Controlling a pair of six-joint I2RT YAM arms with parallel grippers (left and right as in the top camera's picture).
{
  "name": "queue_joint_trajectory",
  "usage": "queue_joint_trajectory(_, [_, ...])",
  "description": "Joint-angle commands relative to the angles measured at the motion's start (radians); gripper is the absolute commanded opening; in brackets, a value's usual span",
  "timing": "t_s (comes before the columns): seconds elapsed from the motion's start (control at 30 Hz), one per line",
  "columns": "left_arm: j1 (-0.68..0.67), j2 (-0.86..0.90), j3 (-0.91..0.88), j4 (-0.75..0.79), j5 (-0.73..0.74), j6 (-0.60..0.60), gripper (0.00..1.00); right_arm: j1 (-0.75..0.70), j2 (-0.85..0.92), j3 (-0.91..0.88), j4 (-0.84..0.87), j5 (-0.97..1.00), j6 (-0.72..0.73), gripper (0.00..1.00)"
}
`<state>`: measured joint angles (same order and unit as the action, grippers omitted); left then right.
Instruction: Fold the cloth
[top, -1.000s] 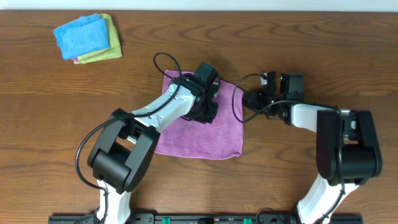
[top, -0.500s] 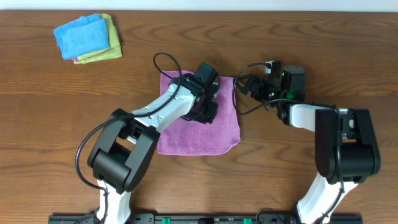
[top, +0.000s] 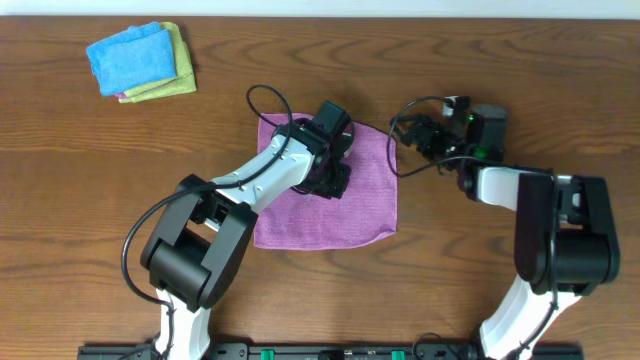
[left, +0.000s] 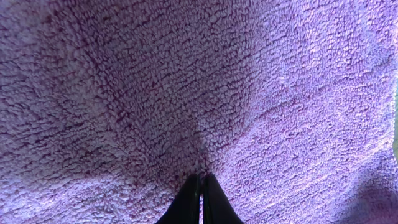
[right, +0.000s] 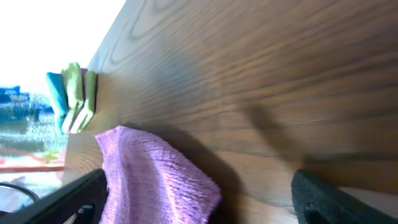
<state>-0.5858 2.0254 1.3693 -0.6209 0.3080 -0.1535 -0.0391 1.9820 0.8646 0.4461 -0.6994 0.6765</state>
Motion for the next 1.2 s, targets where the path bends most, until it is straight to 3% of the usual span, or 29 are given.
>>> queue_joint_trajectory(0.0, [-0.005,-0.023,-0.008,-0.003,-0.004,0.006,0.06,-0.029,0.015,0.015,-0.015,-0.121,0.011,0.84])
queue_joint_trajectory(0.07, [-0.005,-0.023,-0.008,-0.003,-0.004,0.008,0.06,-0.035,0.015,0.015,-0.042,-0.194,0.011,0.72])
queue_joint_trajectory(0.1, [-0.004,-0.023,-0.008,-0.003,-0.005,0.008,0.06,-0.034,0.015,0.015,-0.06,-0.218,0.011,0.6])
queue_joint_trajectory(0.17, [-0.004,-0.023,-0.008,-0.003,-0.005,0.008,0.06,-0.029,0.015,0.015,-0.101,-0.249,0.011,0.25])
queue_joint_trajectory(0.23, [-0.004,-0.023,-0.008,-0.003,-0.004,0.008,0.06,-0.023,0.015,0.015,-0.149,-0.251,0.011,0.01])
queue_joint_trajectory(0.43, [-0.004,-0.023,-0.008,-0.003,-0.004,0.008,0.06,-0.022,0.016,0.015,-0.295,-0.104,-0.005,0.02])
queue_joint_trajectory(0.73, [-0.004,-0.023,-0.008,-0.003,-0.004,0.008,0.06,-0.005,0.019,0.015,-0.304,-0.006,-0.004,0.02])
queue_joint_trajectory(1.17, [-0.004,-0.023,-0.008,-0.005,-0.004,0.008,0.06,0.045,0.122,0.015,-0.112,-0.003,0.079,0.01])
